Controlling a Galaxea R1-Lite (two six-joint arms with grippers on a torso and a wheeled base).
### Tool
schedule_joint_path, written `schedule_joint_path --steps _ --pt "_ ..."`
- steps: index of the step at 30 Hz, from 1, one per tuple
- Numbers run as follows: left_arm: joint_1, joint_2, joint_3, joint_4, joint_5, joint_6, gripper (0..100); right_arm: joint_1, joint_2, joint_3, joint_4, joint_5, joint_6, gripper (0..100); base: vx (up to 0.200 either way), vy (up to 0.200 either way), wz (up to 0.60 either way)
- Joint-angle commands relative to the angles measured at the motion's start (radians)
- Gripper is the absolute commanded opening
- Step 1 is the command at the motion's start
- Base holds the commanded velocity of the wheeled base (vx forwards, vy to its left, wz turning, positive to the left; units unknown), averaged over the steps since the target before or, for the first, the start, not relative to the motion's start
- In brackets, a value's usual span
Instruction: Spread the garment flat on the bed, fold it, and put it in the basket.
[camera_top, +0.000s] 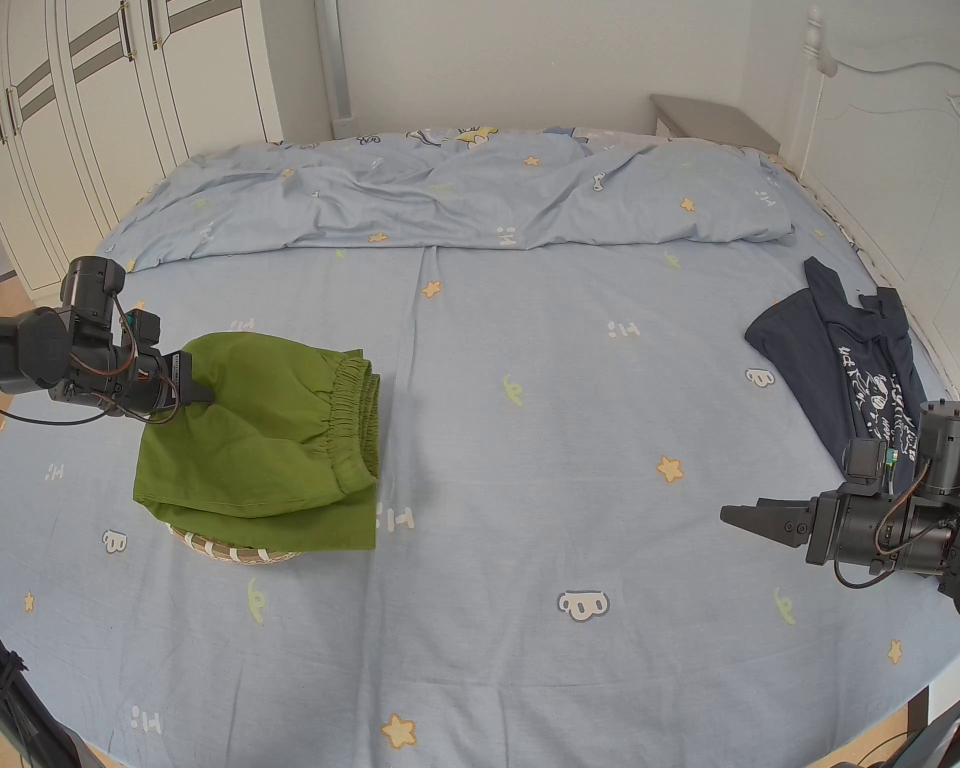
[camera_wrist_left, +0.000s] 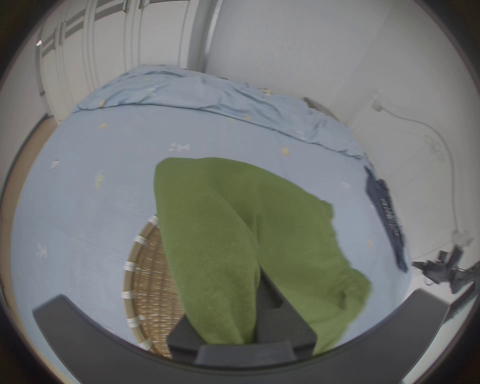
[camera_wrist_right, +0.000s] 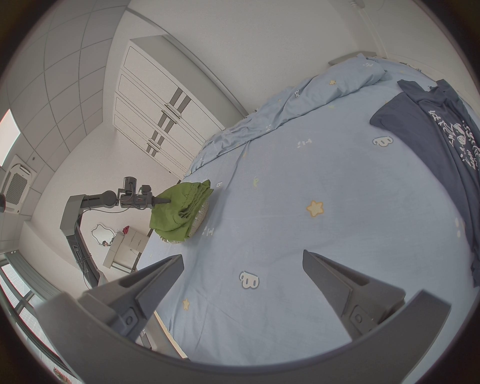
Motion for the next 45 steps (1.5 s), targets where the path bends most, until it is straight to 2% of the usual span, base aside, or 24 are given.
schedule_joint_path --steps 1,10,18,21,22,27,30,33,45 --pt "-0.001 0.093 0.006 -0.06 0.118 0.001 0 0.002 0.0 0.002 -0.001 0.0 0.0 100 0.0 0.0 0.0" --pt "-0.035 0.097 0.018 -0.06 0.164 0.0 0 0.003 0.0 0.003 -0.001 0.0 0.0 100 0.0 0.0 0.0" --pt "-0.058 0.137 0.02 -0.061 0.273 0.004 0 0.009 0.0 0.002 -0.001 -0.006 0.0 100 0.0 0.0 0.0" --pt "-0.07 0.133 0.022 -0.058 0.278 0.003 0 0.009 0.0 0.003 -0.001 -0.006 0.0 100 0.0 0.0 0.0" --pt "-0.073 0.126 0.029 -0.06 0.278 0.003 100 0.009 0.0 0.003 -0.001 -0.006 0.0 100 0.0 0.0 0.0" --pt "-0.08 0.087 0.038 -0.061 0.284 0.0 100 0.016 0.0 0.005 -0.001 -0.006 0.0 100 0.0 0.0 0.0" --pt "-0.08 0.039 0.051 -0.061 0.312 0.0 100 0.016 0.0 0.005 -0.001 -0.006 0.0 100 0.0 0.0 0.0" --pt "-0.08 -0.039 0.074 -0.061 0.372 0.003 100 0.016 0.0 0.005 -0.001 -0.006 0.0 100 0.0 0.0 0.0" --pt "-0.08 -0.275 0.124 -0.063 0.46 0.004 100 0.023 -0.005 0.006 -0.004 -0.01 0.0 100 0.0 0.0 0.0"
